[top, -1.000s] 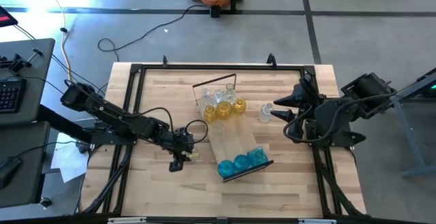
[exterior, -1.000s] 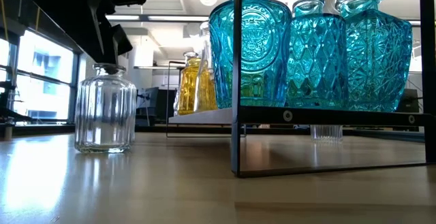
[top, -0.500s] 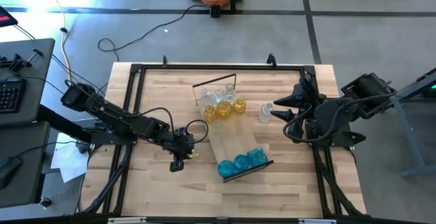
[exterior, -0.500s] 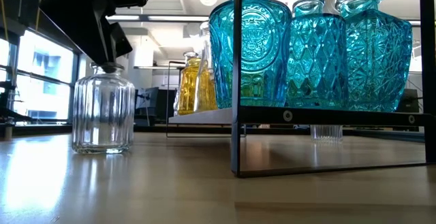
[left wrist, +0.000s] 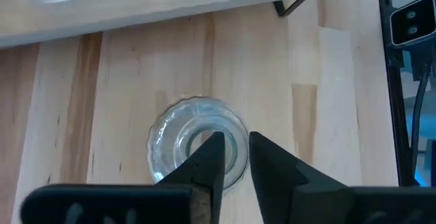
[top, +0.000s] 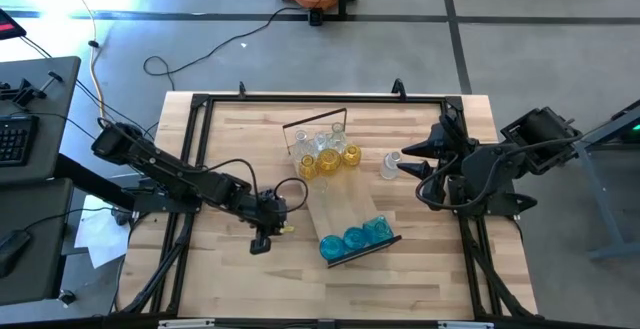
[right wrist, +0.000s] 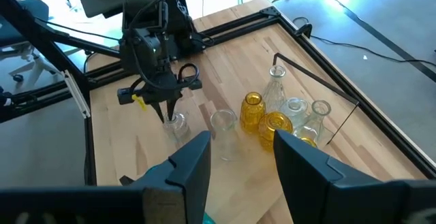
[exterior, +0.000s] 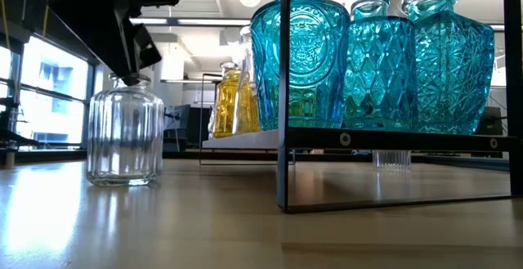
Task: Sort vases onto shelf
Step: Put the transparent crystal vase on the shelf aligned with the other transparent crystal vase
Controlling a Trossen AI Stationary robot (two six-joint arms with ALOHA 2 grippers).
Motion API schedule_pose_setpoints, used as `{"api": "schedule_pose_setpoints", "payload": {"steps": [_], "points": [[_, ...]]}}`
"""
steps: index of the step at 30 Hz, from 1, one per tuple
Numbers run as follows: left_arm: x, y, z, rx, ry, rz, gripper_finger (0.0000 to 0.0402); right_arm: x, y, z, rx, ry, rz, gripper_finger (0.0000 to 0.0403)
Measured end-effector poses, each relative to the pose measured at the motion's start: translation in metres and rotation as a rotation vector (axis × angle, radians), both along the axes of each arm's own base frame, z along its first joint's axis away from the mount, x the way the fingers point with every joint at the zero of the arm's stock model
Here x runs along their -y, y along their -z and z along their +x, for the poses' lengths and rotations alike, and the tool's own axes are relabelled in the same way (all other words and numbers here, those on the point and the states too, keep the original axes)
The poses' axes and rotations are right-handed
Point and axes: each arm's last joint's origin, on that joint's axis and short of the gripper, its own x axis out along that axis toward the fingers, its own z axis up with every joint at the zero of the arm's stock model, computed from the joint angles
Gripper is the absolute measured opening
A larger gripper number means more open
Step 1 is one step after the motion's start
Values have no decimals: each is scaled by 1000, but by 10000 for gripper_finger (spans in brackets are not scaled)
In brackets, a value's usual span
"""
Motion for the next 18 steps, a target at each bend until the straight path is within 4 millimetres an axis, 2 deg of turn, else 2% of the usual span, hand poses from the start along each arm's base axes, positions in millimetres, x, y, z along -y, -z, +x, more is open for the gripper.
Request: {"api": "schedule_pose_setpoints", "payload": {"steps": [5,10,14,18], "points": [[2,-22,9,65,34,13,94,0,0,0,0,-1,-1,145],[-2,-19,3,-37,31,59,126,0,0,0,-5,-10,6,145],[0,-23,2,-68,36,12,146,-1,0,0,-8,-17,12,145],[2,-46,11,19,16,7,154,0,1,1,-19,-36,16,145]]}}
